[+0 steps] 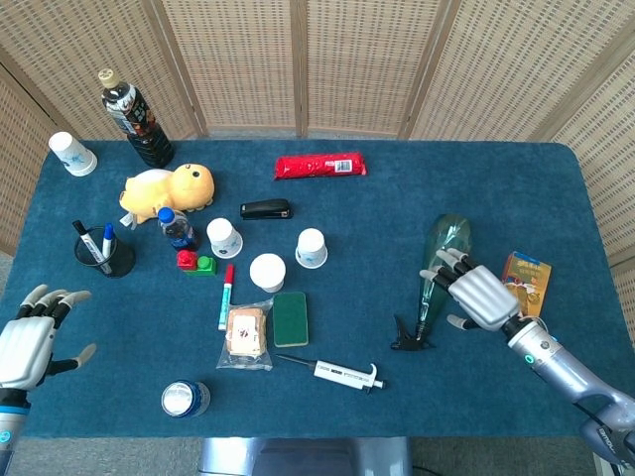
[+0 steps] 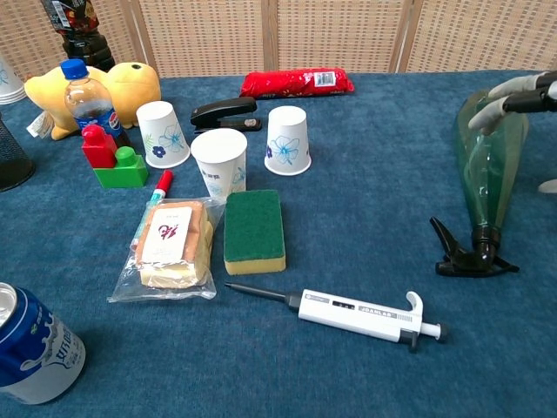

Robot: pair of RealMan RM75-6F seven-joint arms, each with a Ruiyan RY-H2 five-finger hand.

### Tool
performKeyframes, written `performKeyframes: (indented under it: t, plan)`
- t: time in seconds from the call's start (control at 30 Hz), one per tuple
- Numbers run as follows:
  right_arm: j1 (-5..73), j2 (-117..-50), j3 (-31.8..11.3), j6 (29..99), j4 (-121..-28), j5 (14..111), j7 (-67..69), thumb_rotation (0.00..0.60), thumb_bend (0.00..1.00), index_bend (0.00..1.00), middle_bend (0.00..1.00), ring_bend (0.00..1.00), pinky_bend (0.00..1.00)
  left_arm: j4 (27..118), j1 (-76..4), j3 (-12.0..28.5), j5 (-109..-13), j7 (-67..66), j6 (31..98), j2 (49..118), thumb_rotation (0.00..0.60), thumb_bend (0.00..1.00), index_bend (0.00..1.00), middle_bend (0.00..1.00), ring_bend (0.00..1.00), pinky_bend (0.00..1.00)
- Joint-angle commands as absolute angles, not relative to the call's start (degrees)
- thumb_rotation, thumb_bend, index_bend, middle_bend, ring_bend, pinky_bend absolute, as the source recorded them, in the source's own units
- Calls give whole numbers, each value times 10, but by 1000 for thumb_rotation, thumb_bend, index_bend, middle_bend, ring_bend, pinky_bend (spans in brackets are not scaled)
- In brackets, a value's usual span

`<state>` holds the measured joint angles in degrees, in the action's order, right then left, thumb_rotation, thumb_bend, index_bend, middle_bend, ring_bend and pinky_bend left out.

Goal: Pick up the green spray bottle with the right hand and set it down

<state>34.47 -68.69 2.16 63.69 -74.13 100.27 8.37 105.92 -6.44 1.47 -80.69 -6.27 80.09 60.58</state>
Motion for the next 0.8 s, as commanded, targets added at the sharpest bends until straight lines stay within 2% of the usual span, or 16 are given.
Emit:
performKeyframes:
  t: [0.03,0.47,0.8]
  plan:
    - [347,-700,28,647,-722,1016,89,600,267,175,254,56,143,1061,-64,14,-807,-63,801,605,600,281,211,282,201,75]
    - [361,-738,62,689,-619,1076,117,600,251,191,255,65,143,1079,-57,8,-809,-72,806,599,600,280,211,281,201,75]
    - [380,-766,84,691,-566,1104,140,600,246,195,258,72,142,1090,-54,5,-806,-74,806,598,600,280,210,282,201,76]
